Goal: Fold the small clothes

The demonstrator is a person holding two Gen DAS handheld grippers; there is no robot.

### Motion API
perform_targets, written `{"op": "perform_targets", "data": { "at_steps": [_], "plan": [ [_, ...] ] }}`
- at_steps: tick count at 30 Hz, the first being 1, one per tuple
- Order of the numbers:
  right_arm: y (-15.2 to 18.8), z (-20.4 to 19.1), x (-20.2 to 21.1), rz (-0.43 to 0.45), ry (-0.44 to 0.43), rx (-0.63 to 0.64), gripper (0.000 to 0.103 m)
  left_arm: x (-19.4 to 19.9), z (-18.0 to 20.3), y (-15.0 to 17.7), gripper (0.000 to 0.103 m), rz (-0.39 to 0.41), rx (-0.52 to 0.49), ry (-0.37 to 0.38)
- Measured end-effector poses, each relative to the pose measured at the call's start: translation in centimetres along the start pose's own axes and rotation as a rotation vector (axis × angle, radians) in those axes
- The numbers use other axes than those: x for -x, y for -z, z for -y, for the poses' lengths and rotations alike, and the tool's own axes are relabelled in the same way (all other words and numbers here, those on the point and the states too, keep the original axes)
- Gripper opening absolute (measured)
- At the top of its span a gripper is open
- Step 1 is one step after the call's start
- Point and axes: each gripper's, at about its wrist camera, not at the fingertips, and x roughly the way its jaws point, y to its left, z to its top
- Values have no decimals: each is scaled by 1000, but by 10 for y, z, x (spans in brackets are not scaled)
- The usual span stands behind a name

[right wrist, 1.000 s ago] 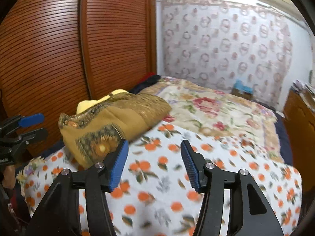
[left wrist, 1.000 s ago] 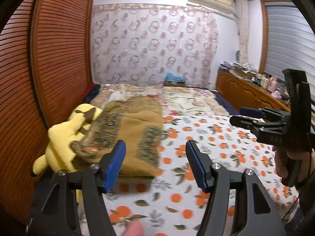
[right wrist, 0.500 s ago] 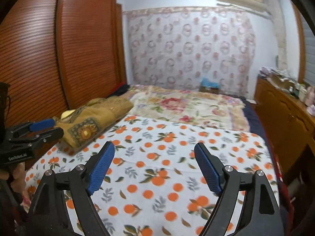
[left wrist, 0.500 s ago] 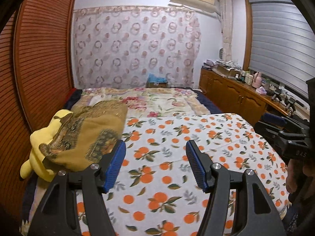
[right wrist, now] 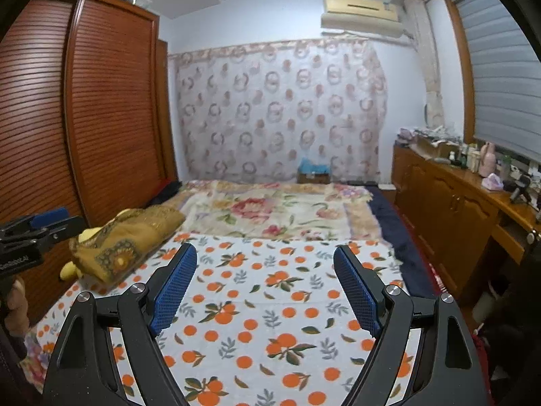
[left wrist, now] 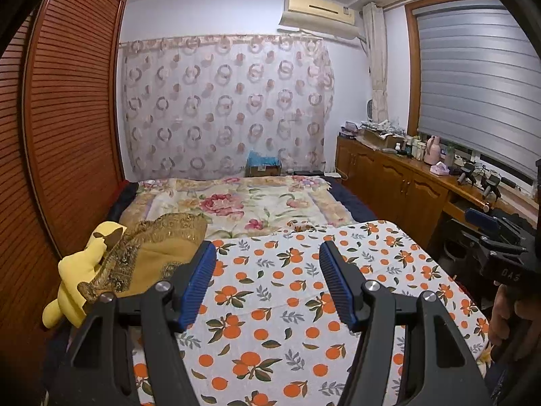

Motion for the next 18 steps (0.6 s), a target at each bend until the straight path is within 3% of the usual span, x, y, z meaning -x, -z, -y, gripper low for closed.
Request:
{"op": "perform_targets", "data": {
  "at_steps": [18],
  "plan": [
    [-1,4,3,7,7,-8,85,1,5,1,63,-4,0,-6]
  ]
}}
